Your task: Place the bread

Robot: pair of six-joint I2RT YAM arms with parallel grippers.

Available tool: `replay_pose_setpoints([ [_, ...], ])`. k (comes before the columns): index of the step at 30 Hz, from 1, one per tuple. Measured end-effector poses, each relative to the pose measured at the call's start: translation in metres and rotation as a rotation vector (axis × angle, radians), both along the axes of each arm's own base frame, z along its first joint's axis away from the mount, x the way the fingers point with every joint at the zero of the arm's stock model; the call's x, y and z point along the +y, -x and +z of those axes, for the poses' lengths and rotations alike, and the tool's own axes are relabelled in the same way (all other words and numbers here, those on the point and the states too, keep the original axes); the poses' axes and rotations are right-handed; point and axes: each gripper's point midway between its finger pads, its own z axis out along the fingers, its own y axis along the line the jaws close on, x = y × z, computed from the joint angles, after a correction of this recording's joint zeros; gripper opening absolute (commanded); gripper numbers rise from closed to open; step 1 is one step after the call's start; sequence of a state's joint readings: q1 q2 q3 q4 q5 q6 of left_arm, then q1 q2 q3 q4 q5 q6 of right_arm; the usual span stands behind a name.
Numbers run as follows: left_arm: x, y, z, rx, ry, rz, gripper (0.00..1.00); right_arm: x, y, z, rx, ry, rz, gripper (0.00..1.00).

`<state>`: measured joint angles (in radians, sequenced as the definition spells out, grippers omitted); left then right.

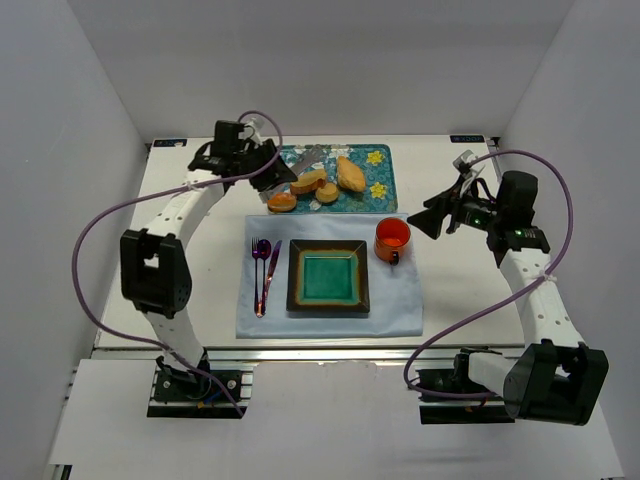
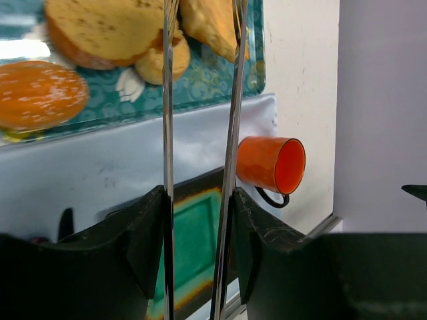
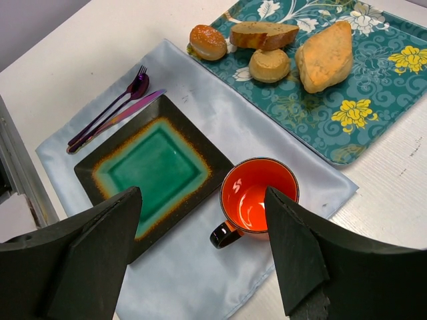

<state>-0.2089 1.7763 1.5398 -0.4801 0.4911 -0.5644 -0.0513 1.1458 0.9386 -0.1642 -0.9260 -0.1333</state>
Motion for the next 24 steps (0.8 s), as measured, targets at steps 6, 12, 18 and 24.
replay_pose_setpoints([
  [6,-0.043,-0.016,-0.020,0.058,-0.023,-0.060,0.54,-0.002,0.001,0.002,-0.009,-0.003,-0.005,0.80],
  [12,-0.062,-0.036,-0.034,0.095,-0.031,-0.056,0.54,-0.004,0.003,0.000,-0.007,-0.005,-0.010,0.79],
  [18,-0.067,-0.045,-0.048,0.138,-0.051,-0.041,0.54,-0.005,0.005,-0.005,0.010,-0.013,-0.013,0.79],
  [24,-0.071,-0.046,-0.057,0.170,-0.053,-0.037,0.56,-0.005,0.006,-0.005,0.015,-0.020,-0.014,0.80],
])
